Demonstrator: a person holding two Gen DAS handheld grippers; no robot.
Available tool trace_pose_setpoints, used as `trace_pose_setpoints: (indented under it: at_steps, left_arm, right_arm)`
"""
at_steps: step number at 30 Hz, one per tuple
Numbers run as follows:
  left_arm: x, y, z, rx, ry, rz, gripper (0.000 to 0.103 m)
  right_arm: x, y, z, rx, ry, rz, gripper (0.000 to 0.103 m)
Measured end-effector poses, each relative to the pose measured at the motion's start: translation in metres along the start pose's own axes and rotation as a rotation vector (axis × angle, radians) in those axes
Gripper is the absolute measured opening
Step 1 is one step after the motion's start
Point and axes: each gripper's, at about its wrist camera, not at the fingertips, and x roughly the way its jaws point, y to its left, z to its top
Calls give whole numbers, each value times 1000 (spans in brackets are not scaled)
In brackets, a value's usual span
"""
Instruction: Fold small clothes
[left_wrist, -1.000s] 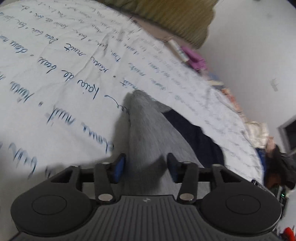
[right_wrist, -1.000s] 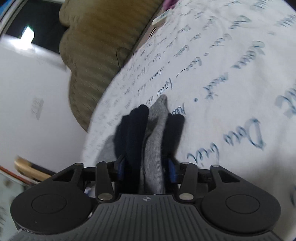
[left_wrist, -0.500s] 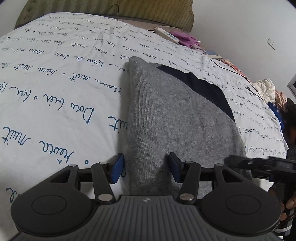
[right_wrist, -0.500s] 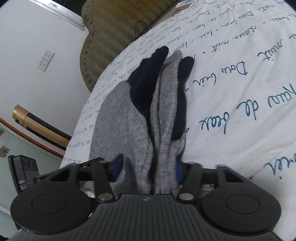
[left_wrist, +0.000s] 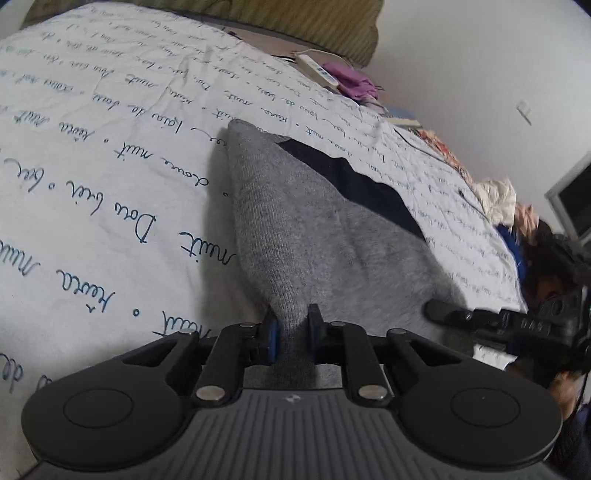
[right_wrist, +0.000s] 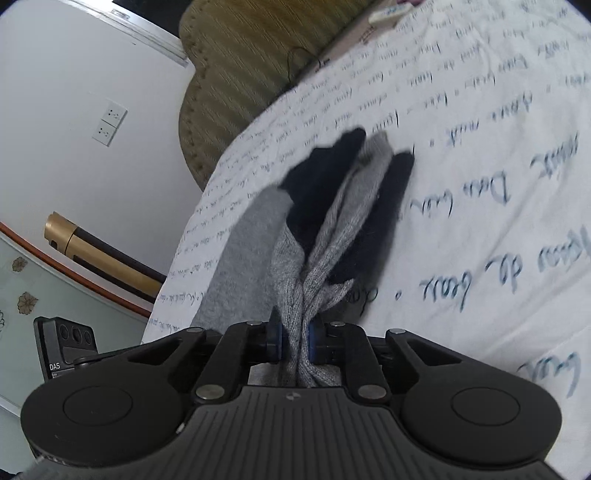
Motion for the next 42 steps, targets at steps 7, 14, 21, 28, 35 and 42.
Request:
trace_pose_setpoints:
  at_steps: [7, 14, 21, 28, 35, 42]
  left_arm:
    - [4, 12, -15, 8, -7, 47, 28]
    - [-29, -46, -30, 388, -280, 265, 36]
    - [24, -75, -65, 563, -187, 280, 36]
    - [21, -62, -73, 549, -190, 250, 42]
    - [16, -55, -70, 520, -196, 223, 43]
    - [-18, -26, -54, 335, -201, 219, 61]
  right_arm:
    - [14, -31, -16, 61, 68, -54, 38]
    - [-12, -20, 48, 29, -172, -84, 51]
    - [57, -17, 103, 23, -132, -166, 50]
    - [75, -11, 99, -67, -121, -207, 13]
    - [62, -37, 84, 41, -161, -181, 30]
    - [-1, -24, 33, 7, -97, -104, 45]
